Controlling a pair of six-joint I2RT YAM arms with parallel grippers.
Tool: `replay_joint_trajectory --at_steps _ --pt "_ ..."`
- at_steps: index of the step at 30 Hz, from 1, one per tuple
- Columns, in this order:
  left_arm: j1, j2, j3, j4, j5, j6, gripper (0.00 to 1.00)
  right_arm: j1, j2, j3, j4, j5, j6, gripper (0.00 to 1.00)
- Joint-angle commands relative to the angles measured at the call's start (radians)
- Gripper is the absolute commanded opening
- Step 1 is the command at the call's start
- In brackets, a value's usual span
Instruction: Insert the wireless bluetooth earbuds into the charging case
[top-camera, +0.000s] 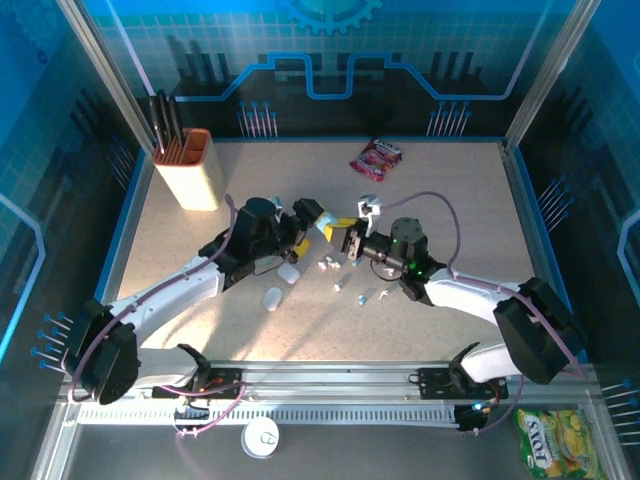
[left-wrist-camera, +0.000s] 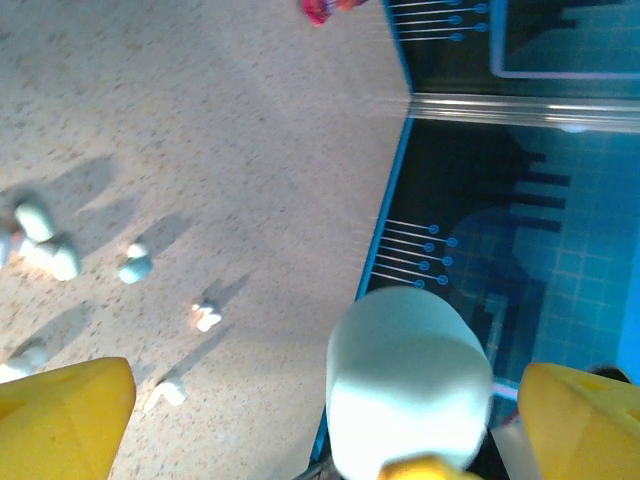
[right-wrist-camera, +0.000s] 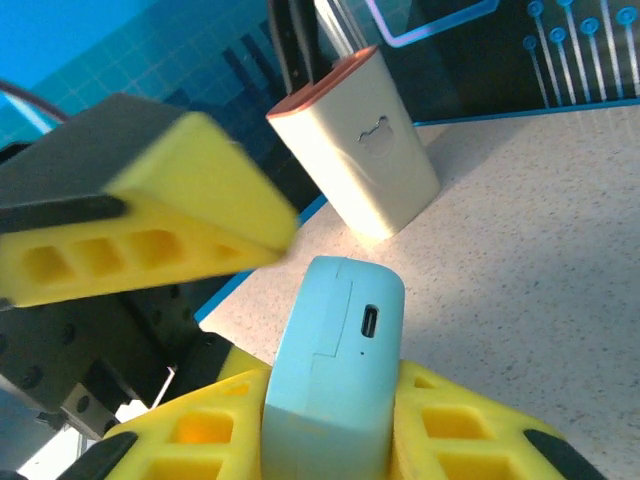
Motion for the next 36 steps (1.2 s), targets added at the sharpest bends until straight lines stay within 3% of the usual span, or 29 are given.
replay_joint_trajectory --at_steps 1,3,6,10,16,22,29,36 --pt "0.026 -0.063 -0.032 0.159 -0.013 0.190 0.99 -0.065 -0.051 0.006 -0.074 -0.104 0.068 0.24" --pt "0.054 -0.082 -0.062 0.240 0.049 0.299 0.99 -0.101 -0.078 0.003 -0.118 -0.179 0.081 0.23" --pt "0.100 -0.099 -0.093 0.366 0.245 0.502 0.99 -0.161 -0.114 0.000 -0.162 -0.323 0.111 0.22" --pt "0.108 -0.088 -0.016 0.172 0.469 0.774 0.99 -0.214 -0.151 -0.005 -0.163 -0.492 0.176 0.18" --pt "0.107 -0.043 0.016 0.131 0.725 0.837 0.98 -0.222 -0.168 0.011 -0.145 -0.682 0.208 0.14" --pt "0.088 -0.003 0.046 0.126 0.806 0.838 0.85 -0.220 -0.139 0.005 -0.017 -0.730 0.297 0.12" --pt "0.055 0.048 0.061 0.189 0.819 0.805 0.71 -0.203 -0.064 0.011 0.149 -0.781 0.407 0.11" --pt "0.052 0.049 0.040 0.264 0.813 0.748 0.40 -0.204 -0.021 0.005 0.211 -0.788 0.453 0.10"
